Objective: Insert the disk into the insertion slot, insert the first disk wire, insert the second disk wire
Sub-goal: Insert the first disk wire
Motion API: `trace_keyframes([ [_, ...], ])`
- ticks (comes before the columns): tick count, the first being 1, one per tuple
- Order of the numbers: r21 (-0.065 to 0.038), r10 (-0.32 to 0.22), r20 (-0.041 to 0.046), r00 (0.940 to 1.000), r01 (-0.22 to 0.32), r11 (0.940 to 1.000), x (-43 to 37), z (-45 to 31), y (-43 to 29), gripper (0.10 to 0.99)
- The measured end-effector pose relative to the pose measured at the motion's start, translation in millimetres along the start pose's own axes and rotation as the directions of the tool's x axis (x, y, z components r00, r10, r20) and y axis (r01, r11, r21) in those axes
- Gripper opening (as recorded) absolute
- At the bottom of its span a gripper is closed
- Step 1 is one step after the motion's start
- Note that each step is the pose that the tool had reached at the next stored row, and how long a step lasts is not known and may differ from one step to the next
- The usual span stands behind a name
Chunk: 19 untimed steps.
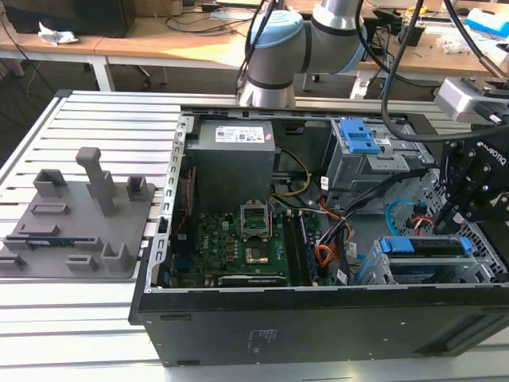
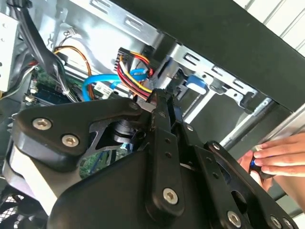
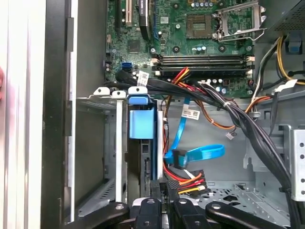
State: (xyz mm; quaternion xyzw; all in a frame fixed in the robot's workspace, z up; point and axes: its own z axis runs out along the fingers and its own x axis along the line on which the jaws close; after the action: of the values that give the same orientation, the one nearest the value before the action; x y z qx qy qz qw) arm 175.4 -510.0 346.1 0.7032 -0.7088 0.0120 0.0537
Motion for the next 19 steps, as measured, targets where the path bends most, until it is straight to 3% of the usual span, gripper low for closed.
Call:
trace_keyframes([
  [3, 0.0, 0.0, 0.0003, 1.0, 0.0, 1.0, 4.5, -0.2, 0.1, 0.165],
  [19, 0.0, 0.003, 0.0019, 1.0, -0.003, 1.0, 6.2, -2.2, 1.1, 0.165],
])
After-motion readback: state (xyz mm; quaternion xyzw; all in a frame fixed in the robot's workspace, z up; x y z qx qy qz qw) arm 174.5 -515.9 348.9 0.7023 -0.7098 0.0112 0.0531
